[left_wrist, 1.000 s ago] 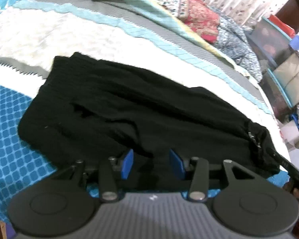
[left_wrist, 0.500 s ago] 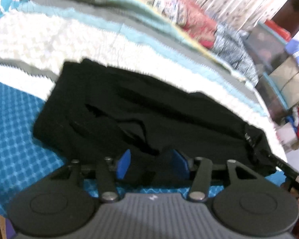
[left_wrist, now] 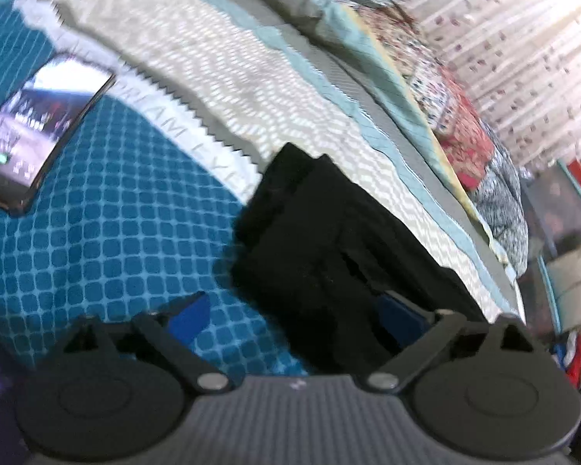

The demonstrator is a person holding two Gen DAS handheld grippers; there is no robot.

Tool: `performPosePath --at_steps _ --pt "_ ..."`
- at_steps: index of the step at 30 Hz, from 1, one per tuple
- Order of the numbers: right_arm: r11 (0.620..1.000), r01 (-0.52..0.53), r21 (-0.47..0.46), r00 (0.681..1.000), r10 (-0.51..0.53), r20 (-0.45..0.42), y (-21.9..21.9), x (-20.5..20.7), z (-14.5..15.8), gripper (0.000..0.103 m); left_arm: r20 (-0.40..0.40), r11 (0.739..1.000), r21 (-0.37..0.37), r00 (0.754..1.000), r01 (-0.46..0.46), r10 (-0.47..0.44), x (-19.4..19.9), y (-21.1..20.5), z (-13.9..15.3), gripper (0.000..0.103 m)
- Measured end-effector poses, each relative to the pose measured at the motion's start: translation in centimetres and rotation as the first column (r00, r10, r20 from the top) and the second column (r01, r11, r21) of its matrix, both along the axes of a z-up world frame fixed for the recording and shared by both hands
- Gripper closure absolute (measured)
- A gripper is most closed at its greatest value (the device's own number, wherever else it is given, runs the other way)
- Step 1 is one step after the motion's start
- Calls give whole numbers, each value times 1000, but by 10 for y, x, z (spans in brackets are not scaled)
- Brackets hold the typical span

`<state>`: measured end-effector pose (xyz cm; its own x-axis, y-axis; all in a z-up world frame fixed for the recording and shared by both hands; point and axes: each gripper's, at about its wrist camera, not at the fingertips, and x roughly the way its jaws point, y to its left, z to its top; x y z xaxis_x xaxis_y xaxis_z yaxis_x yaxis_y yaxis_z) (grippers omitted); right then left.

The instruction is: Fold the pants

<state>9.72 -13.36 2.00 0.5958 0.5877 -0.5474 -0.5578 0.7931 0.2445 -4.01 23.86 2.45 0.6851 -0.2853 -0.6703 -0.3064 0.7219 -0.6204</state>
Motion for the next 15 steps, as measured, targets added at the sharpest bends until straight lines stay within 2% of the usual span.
performPosePath --at_steps 3,5,7,8,9,11,13,14,15 --pt "999 -32 41 999 32 -17 29 11 -1 78 6 998 -54 1000 -8 9 7 4 -12 0" --pt "997 -51 53 997 53 -48 47 13 -5 78 27 999 -50 1000 4 -2 16 3 -17 0" --pt "994 -89 70 980 100 -174 66 25 -24 78 33 999 -49 999 12 -10 24 1 -22 0" --pt "992 -112 62 949 125 -288 76 32 -43 77 37 998 -52 999 17 -15 28 0 -25 0" --pt "993 -93 69 945 110 -308 80 32 -54 79 40 998 -50 999 23 -21 32 -2 -27 0" --pt "992 -62 110 948 93 -305 78 32 -58 79 49 999 -34 998 29 -27 39 -4 -30 0" --pt "988 -29 152 927 83 -365 74 42 -58 79 69 999 -10 997 38 -37 42 -7 -30 2" --pt "983 -15 181 916 86 -391 70 47 -62 80 79 999 6 996 42 -43 43 -9 -30 14" --pt "979 3 205 907 84 -412 68 51 -64 82 80 998 28 995 48 -50 45 -11 -30 38"
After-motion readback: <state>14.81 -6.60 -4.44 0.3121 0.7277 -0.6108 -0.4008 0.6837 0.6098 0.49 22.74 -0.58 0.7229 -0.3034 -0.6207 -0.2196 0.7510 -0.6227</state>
